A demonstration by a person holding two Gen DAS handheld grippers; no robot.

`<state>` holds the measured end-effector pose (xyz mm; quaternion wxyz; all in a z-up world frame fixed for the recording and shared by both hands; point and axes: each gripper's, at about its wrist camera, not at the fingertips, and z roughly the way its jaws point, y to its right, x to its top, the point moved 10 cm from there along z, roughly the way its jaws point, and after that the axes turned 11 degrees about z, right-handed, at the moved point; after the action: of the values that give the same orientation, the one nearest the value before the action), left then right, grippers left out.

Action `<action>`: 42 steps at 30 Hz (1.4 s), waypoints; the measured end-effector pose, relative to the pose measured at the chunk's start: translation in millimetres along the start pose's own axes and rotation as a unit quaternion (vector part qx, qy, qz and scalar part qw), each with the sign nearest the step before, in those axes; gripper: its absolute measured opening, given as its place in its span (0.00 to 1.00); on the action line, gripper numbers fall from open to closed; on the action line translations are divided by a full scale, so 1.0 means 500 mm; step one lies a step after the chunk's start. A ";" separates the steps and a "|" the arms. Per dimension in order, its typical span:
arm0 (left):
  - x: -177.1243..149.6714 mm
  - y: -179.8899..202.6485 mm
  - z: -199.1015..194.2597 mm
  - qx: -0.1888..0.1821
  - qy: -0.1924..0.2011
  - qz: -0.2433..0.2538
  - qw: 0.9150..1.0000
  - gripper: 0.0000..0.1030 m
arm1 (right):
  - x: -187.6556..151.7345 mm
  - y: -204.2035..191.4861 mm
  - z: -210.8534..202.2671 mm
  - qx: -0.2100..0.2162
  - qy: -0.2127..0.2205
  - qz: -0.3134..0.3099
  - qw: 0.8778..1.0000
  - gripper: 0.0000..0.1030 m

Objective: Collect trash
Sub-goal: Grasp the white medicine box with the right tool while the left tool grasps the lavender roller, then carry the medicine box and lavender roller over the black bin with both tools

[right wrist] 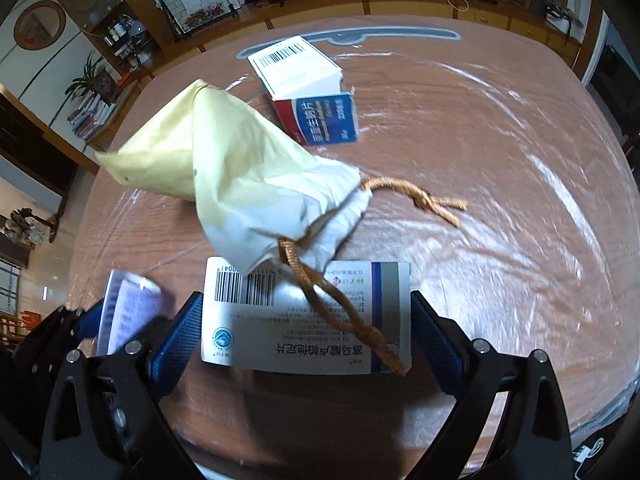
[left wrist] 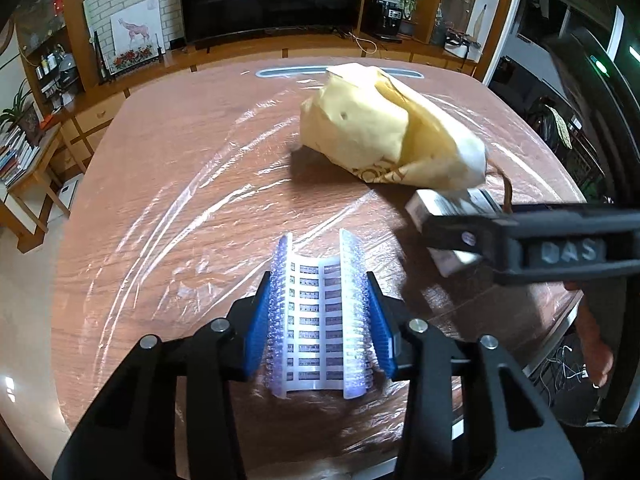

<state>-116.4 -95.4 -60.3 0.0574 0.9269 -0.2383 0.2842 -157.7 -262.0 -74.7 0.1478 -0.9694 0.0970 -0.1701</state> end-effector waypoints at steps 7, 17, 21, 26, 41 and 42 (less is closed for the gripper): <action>-0.003 -0.003 -0.010 -0.003 0.004 -0.018 1.000 0.44 | -0.045 0.024 -0.025 0.022 -0.006 0.006 1.000 0.92; -0.008 0.028 -0.026 -0.005 0.012 -0.019 1.000 0.44 | -0.060 0.049 -0.078 0.033 0.018 0.020 0.999 0.92; -0.014 0.041 -0.037 -0.008 0.014 -0.021 1.000 0.44 | -0.067 0.067 -0.088 0.032 0.023 0.024 0.999 0.92; -0.021 0.062 -0.048 -0.013 0.016 -0.022 1.000 0.44 | -0.086 0.093 -0.099 0.034 0.026 0.027 0.999 0.92; -0.033 0.129 -0.083 -0.020 0.025 -0.017 0.999 0.44 | -0.118 0.126 -0.129 0.049 0.035 0.015 0.998 0.92; -0.036 0.135 -0.085 -0.020 0.024 -0.016 0.999 0.44 | -0.121 0.128 -0.130 0.049 0.035 0.014 0.998 0.92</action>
<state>-182.5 -137.1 -36.6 0.0865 0.9220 -0.2277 0.3008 -245.5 -324.0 -54.9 0.1942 -0.9529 0.1070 -0.2068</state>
